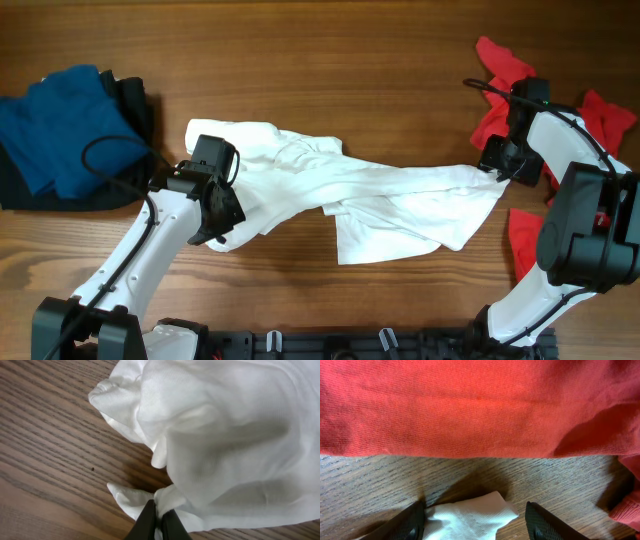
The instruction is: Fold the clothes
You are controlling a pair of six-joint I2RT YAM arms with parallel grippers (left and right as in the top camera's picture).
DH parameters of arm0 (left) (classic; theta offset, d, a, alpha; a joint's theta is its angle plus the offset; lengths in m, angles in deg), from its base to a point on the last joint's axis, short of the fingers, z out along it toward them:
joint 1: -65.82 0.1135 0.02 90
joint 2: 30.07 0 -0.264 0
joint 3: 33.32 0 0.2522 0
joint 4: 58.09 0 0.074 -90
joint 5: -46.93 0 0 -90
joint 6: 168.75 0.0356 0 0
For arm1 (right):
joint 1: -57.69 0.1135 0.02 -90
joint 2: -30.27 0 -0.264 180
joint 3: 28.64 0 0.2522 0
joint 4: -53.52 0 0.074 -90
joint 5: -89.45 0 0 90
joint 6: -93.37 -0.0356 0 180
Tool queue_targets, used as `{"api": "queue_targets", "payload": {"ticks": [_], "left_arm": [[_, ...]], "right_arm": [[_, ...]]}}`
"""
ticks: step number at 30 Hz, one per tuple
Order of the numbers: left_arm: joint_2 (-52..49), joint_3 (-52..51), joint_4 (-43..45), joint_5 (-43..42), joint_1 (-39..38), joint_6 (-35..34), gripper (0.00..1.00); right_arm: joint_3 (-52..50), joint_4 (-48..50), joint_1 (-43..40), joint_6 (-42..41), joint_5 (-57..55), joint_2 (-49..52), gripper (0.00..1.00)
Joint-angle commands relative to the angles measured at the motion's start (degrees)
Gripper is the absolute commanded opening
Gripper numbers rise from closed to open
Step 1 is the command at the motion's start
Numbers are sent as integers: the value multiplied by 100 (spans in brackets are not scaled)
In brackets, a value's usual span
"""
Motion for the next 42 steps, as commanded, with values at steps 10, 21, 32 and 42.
{"api": "queue_targets", "payload": {"ticks": [10,21,32,42], "left_arm": [[74,-26,33,118,33,-57,4],[74,-26,35,118,33,-57,4],[74,-26,35,118,33,-57,4],[74,-26,35,118,33,-57,4]], "right_arm": [[61,-234,-68,-20,245,157,49],[146,-378,-212,-103,391,-164,50],[153,-348,-313,-52,866,-417,56],[144,-411,-516,-118,802,-767,58]]}}
